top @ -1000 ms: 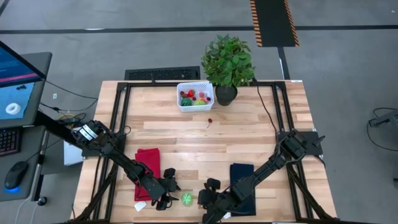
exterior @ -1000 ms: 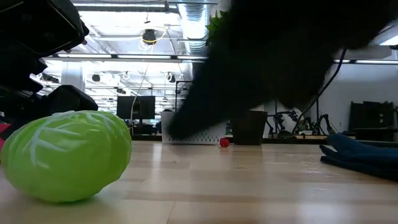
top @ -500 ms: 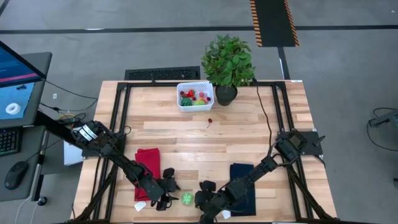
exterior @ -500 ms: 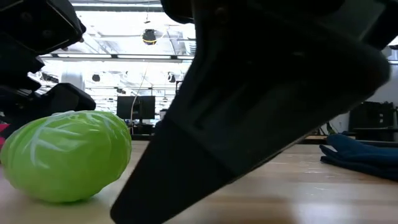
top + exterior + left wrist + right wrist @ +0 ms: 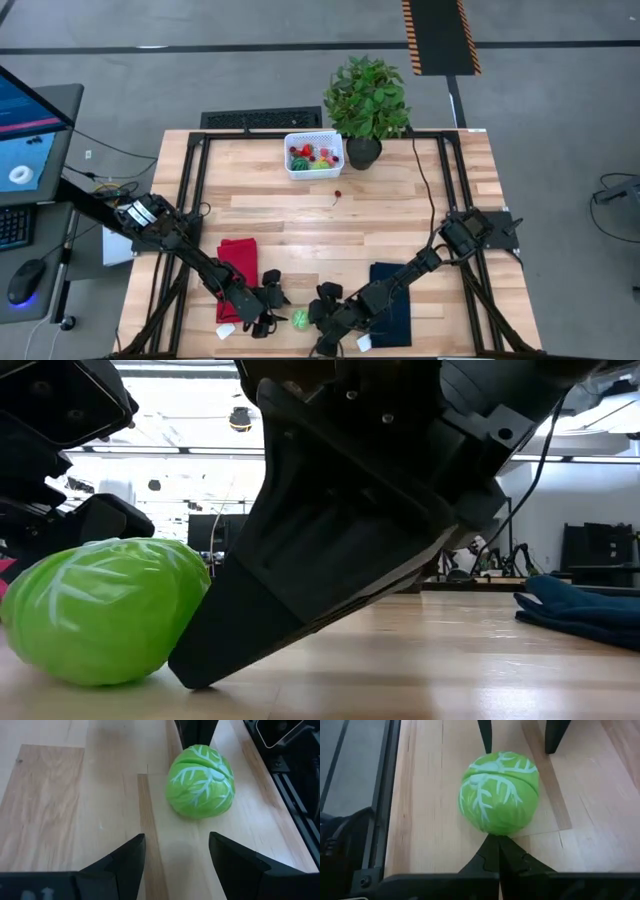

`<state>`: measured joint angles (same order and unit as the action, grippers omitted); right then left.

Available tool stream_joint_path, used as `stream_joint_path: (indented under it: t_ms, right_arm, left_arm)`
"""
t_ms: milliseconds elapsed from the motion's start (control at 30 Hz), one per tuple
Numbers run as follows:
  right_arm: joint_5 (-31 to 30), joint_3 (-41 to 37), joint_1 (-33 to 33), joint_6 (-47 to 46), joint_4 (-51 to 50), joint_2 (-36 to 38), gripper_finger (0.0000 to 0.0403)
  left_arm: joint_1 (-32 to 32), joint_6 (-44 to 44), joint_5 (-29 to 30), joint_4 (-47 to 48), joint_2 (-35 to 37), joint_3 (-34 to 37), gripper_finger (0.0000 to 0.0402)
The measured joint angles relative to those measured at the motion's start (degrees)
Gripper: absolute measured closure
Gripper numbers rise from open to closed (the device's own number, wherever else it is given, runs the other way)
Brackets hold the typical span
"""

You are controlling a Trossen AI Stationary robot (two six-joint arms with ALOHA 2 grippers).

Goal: Pick and placing Produce into tupperware
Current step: Put the green cabbage into the white basket

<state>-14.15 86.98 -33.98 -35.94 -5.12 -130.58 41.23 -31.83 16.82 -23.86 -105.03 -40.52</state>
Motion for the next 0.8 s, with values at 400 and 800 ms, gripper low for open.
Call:
stream_joint_path:
  t_ms: [400,800]
  right_arm:
    - [0.2,1.2,0.0,1.4,0.9,0.0,0.0392]
    - [0.6,1.2,0.4,1.4,2.6,0.0,0.0392]
  left_arm:
    - [0.2,0.2,-1.7,-1.8,0.0,0.0,0.0192]
    - [1.2,-1.8,-1.1,-3.5,0.0,0.0,0.0192]
